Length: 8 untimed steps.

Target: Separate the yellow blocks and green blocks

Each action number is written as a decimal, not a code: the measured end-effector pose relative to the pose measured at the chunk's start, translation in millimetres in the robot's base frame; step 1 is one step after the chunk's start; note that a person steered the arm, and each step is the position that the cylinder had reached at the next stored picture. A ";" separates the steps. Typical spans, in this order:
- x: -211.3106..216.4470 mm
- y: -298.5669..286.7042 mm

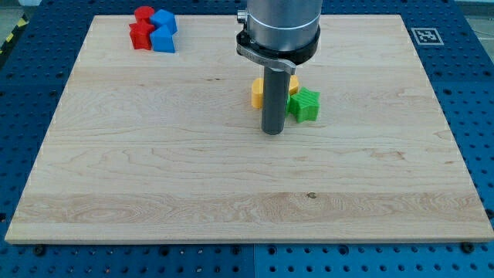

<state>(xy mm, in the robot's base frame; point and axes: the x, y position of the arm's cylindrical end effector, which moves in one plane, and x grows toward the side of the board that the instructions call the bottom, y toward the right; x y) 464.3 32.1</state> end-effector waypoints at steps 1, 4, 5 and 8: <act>0.2 -3.4; -90.4 -87.9; -98.0 -64.2; -46.7 -40.3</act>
<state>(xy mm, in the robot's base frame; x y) 417.6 -8.2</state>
